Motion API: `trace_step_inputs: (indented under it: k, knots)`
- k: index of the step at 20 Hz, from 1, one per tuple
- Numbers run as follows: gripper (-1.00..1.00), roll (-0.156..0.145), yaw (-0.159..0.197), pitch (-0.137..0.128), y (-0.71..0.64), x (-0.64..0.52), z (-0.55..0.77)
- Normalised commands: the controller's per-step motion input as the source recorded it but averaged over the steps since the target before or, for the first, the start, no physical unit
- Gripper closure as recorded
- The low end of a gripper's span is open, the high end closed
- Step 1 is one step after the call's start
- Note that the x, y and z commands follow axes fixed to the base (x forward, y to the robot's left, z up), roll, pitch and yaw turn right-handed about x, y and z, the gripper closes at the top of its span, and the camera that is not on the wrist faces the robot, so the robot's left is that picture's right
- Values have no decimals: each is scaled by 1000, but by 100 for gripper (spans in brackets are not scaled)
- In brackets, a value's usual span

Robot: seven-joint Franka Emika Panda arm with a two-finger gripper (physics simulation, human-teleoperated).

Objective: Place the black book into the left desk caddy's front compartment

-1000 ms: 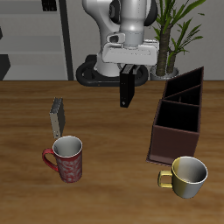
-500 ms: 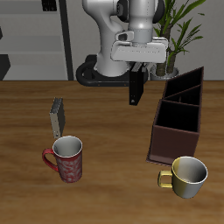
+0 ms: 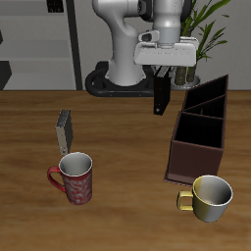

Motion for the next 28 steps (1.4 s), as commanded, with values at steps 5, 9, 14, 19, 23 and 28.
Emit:
trace_step_inputs:
  k: [5,9,14,19,23,28]
  knots:
    - [100,11,-17,9,119,69,-16]
    - [100,25,15,2,208,80,-5]
    - [100,18,-12,8,212,89,10]
    - [100,12,5,1,169,75,12]
    - [100,-3,-8,24,153,148,-10]
    - [100,-6,4,-4,78,87,5]
